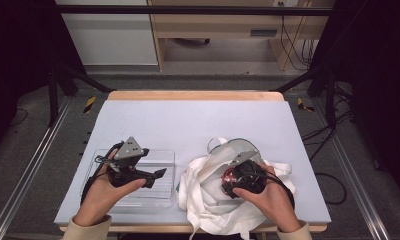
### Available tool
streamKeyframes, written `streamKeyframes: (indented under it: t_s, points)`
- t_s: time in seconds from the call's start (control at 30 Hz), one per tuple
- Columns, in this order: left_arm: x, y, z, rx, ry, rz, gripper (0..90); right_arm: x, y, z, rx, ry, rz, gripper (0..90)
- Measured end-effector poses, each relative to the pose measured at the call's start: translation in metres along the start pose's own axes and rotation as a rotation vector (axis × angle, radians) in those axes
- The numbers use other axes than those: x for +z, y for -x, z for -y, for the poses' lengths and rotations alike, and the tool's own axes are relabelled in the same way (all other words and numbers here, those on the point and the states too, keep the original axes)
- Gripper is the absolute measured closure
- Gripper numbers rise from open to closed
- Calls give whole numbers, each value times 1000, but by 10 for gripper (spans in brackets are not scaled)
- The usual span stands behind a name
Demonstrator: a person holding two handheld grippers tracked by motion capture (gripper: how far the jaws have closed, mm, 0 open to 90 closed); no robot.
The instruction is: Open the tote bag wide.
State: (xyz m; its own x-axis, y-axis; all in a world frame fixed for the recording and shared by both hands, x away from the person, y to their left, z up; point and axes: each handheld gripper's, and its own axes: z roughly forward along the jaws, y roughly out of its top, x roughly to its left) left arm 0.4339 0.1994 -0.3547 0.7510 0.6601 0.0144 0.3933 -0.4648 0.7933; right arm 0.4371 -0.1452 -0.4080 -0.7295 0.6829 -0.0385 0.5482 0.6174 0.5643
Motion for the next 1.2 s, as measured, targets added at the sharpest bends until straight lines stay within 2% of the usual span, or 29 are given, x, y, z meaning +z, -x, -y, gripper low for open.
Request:
streamKeyframes:
  t_s: [0.57, 1.2]
  points:
    - [-12, -28, 13, -67, -3, -59, 150, -30, -4, -10, -1, 89, 27, 255]
    - [-27, -44, 19, -97, 10, -93, 146, -54, -16, -21, -29, 155, 42, 255]
